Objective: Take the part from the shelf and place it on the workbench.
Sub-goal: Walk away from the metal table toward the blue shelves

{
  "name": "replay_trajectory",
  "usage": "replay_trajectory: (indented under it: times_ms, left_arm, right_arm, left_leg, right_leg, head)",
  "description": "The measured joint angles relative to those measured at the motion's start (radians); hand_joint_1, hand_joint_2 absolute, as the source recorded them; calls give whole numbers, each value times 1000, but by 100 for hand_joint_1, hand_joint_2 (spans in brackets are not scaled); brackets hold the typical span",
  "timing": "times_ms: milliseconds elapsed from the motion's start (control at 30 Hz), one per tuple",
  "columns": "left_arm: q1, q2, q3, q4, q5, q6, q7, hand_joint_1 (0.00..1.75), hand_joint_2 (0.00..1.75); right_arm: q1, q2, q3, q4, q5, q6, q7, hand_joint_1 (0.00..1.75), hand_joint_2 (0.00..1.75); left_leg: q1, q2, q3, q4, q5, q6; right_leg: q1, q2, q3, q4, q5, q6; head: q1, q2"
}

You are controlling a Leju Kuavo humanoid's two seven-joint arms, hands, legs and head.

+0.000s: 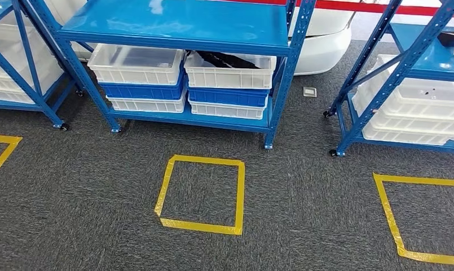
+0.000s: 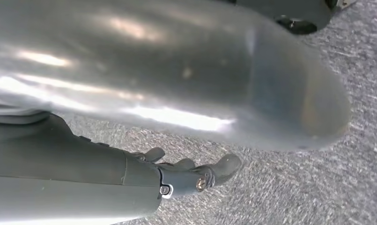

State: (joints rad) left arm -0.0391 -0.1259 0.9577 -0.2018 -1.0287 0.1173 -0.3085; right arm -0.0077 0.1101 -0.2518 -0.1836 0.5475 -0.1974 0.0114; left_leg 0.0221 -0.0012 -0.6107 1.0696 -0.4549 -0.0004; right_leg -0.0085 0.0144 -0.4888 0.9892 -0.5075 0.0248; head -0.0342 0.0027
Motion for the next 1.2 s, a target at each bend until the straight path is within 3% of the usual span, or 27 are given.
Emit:
replay_trajectory:
  times_ms: [33,67,100,167,200,233,267,333,400,467,567,600,667,700,733,767,833,867,933,1033,1100,1200]
  left_arm:
    - [0,0,2,0,0,0,0,0,0]
    - [-1,-1,2,0,-1,1,0,0,0]
    - [0,-1,2,0,-1,1,0,0,0]
    - [-1,-1,3,0,-3,2,0,0,0]
    - [-2,-1,3,0,-4,2,0,0,0]
    - [-1,-1,3,0,-6,2,0,0,0]
    - [0,-1,3,0,-7,2,0,0,0]
    - [1,-3,3,0,-8,2,0,0,0]
    - [0,-4,2,0,-8,2,0,0,0]
    - [-2,-4,2,0,-9,2,0,0,0]
    - [-2,-3,2,-1,-10,4,0,0,0]
    - [-2,-3,3,-1,-10,5,-1,0,0]
    - [-2,-2,3,-1,-10,5,-1,0,0]
    - [-1,-2,3,0,-11,5,-1,0,0]
    - [0,-2,3,0,-11,5,-1,0,0]
    - [1,-2,3,0,-11,5,-1,0,0]
    - [2,-1,3,0,-12,6,-1,0,0]
    - [2,-1,4,1,-12,6,-1,0,0]
    - [0,-2,5,2,-11,7,-1,0,0]
    - [-1,-2,8,2,-7,7,-1,0,0]
    - [0,-1,11,1,-6,7,-1,0,0]
    - [-2,-1,13,1,-5,8,0,0,0]
  right_arm:
    - [-1,0,0,0,0,0,0,0,0]
    - [-2,-1,0,0,1,0,0,0,0]
    - [-2,-1,0,0,1,0,0,0,0]
    - [-1,-1,0,0,2,0,0,0,0]
    - [0,-2,0,0,2,0,0,0,0]
    - [1,-2,0,0,2,0,0,0,0]
    - [3,-3,0,0,2,0,0,0,0]
    - [4,-4,0,0,3,0,0,0,0]
    - [2,-5,0,0,3,0,-1,0,0]
    - [0,-5,0,0,5,0,-1,0,0]
    - [3,-4,0,0,7,0,-1,0,0]
    - [3,-4,0,0,8,0,-1,0,0]
    - [3,-2,0,0,10,1,-2,0,0]
    - [3,-2,0,0,11,1,-2,0,0]
    - [3,-2,0,0,11,1,-2,0,0]
    - [4,-2,0,0,12,1,-2,0,0]
    - [5,-2,0,0,12,1,-2,0,0]
    - [4,-2,0,0,12,1,-3,0,0]
    - [1,-2,0,0,13,1,-3,0,0]
    - [-2,-2,0,0,13,1,-2,0,0]
    - [-3,-2,0,0,13,1,-2,0,0]
    - [-5,-2,-1,0,13,1,-2,0,0]
  left_leg:
    - [-4,-1,25,-52,15,11]
    - [-4,-1,30,-56,12,17]
    - [-3,-1,35,-59,9,23]
    - [-6,0,40,-59,0,30]
    - [-7,-1,45,-59,-6,31]
    - [-7,-3,52,-59,-12,31]
    - [-7,-4,62,-59,-19,29]
    - [-9,-4,82,-59,-35,24]
    - [-14,-5,95,-60,-55,13]
    - [-16,-4,103,-64,-68,2]
    - [-12,-1,98,-23,-92,-11]
    - [-10,-1,73,28,-116,-15]
    - [-9,-2,-11,163,-167,-22]
    - [-8,-2,-52,215,-173,-25]
    - [-7,-2,-79,234,-157,-27]
    - [-5,-2,-86,212,-118,-28]
    - [-1,-2,-53,92,-18,-28]
    - [-1,-3,-29,34,10,-26]
    - [-4,-5,-6,-16,16,-15]
    - [-5,-7,3,-26,4,11]
    - [-4,-9,15,-31,-1,24]
    - [-9,-9,28,-33,-17,37]
  right_leg:
    - [1,-1,1,12,-16,10]
    - [0,-2,-14,45,-33,13]
    - [-1,-4,-45,103,-56,10]
    - [-2,-4,-138,249,-101,7]
    - [-2,-4,-174,295,-106,11]
    - [-3,-5,-192,303,-93,19]
    - [-3,-5,-189,269,-62,30]
    - [-2,-11,-141,125,21,44]
    - [3,-16,-101,28,62,32]
    - [8,-15,-89,16,58,10]
    - [-6,-12,-60,5,55,-14]
    - [-10,-12,-49,2,51,-21]
    - [-8,-12,-32,1,37,-29]
    - [-8,-11,-22,1,29,-30]
    - [-8,-9,-12,1,20,-28]
    - [-9,-7,2,1,9,-26]
    - [-11,-3,28,1,-14,-17]
    - [-9,-2,38,2,-26,-10]
    - [-4,-1,49,-2,-40,4]
    - [-4,-1,64,-6,-45,21]
    - [-5,-4,20,68,-64,24]
    - [-5,-5,-126,276,-119,17]
  head:
    - [0,0]
    - [1,0]
    - [2,0]
    - [3,0]
    - [3,0]
    - [4,0]
    - [5,0]
    - [6,0]
    - [5,0]
    - [5,0]
    - [2,0]
    - [0,0]
    - [-2,0]
    - [-2,0]
    - [-2,0]
    - [-2,0]
    - [-2,0]
    - [-3,0]
    - [-4,0]
    - [1,0]
    - [5,0]
    - [9,0]
